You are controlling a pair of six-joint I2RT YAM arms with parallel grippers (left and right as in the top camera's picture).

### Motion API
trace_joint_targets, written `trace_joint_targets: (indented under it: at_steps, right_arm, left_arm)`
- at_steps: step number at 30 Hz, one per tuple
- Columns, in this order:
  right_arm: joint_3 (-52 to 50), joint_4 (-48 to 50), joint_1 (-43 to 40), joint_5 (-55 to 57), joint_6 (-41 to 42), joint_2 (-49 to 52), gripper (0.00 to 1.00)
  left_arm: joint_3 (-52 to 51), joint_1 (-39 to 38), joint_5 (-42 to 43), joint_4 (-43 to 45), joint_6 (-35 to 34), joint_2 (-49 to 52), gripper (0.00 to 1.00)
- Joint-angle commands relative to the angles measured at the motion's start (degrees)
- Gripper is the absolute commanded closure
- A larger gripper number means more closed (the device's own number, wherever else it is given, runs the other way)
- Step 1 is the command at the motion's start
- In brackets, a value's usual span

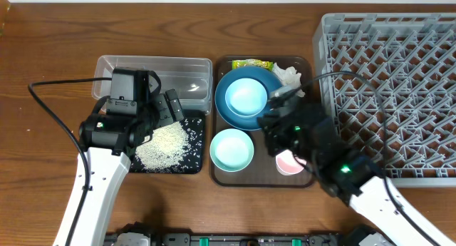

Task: Sort waste into correct bins and load items into the dishwasher rack
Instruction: 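Reach the right gripper toward the pale green bowl on the brown tray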

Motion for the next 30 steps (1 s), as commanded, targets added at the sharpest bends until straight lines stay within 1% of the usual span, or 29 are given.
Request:
trace_joint_targets:
  at_steps: [1, 9, 12, 13, 14, 15, 17, 18, 20, 21, 22, 23, 24, 25, 27, 28, 30]
  right_arm:
    - [0.9, 1.1, 4.1, 1.3, 0.5, 4.0, 0.77]
    - [0.9, 7.9, 11.4, 1.3, -4.6, 12.2, 0.67]
    - [0.9, 9.3, 13.8, 1.3, -7.6, 13.5, 0.6]
    - [0.9, 9.7, 14.9, 1.4, -9.7, 14.1, 0.55]
    - [0.9, 10.0, 15.5, 1.6, -10.8, 14.3, 0.53]
    - [0.9, 10.0, 16.2, 2.4, -11.3, 14.4, 0.55]
    - [0.9, 10.0, 17.3, 4.6, -11.3, 14.6, 0.66]
    - [0.9, 9.9, 18.0, 5.5, -11.2, 14.6, 0.74]
    - [0.9, 9.8, 18.6, 5.6, -11.2, 14.6, 0.8]
    - [0.9, 9.7, 18.8, 5.6, -11.2, 14.6, 0.86]
    - [0.9, 9.5, 18.9, 5.5, -11.2, 14.6, 0.88]
    - [0.9, 9.3, 19.1, 5.4, -11.2, 14.6, 0.85]
    - [0.9, 9.3, 19.1, 5.4, -11.2, 14.6, 0.66]
    - [0.9, 9.3, 19.1, 5.4, -11.2, 14.6, 0.38]
    - [0.9, 9.3, 19.1, 5.4, -11.2, 14.6, 0.09]
    - [0.9, 9.3, 19.1, 5.4, -11.2, 14.6, 0.01]
    - [0.9, 9.3, 19.1, 5.2, -11.2, 14.6, 0.01]
  left_arm:
    - [1.3, 0.2, -0.1, -0.2, 0.5, 0.1, 0.05]
    - [1.3, 0.2, -0.1, -0.1, 0.5, 0.1, 0.05]
    - [1.3, 0.2, -0.1, -0.2, 0.5, 0.1, 0.05]
    - [1.3, 0.2, -0.1, -0.1, 0.5, 0.1, 0.05]
    - [1.3, 0.2, -0.1, -0.1, 0.5, 0.1, 0.05]
    - [1.3, 0.2, -0.1, -0.1, 0.5, 0.1, 0.05]
    - [1.3, 0.2, -0.1, -0.2, 0.5, 0.1, 0.05]
    - [1.3, 0.2, -0.1, -0.2, 0.5, 0.1, 0.05]
    - [1.3, 0.2, -0.1, -0.1, 0.5, 0.1, 0.05]
    - [1.3, 0.2, -0.1, -0.2, 0.5, 0.1, 0.05]
    - [1.3, 0.2, -0.1, -0.2, 0.5, 0.1, 0.05]
    - [1.3, 0.2, -0.1, -0.2, 0.5, 0.1, 0.05]
    - [1.3, 0.2, -0.1, -0.1, 0.5, 0.1, 0.05]
    - [1.3, 0.2, -0.1, -0.1, 0.5, 0.1, 0.05]
    - [1.3, 0.2, -0.1, -0.1, 0.5, 0.1, 0.05]
    - [1.3, 0.2, -0.1, -0.1, 0.5, 0.1, 0.05]
    - [1.3, 0.2, -0.1, -0.1, 0.5, 0.1, 0.05]
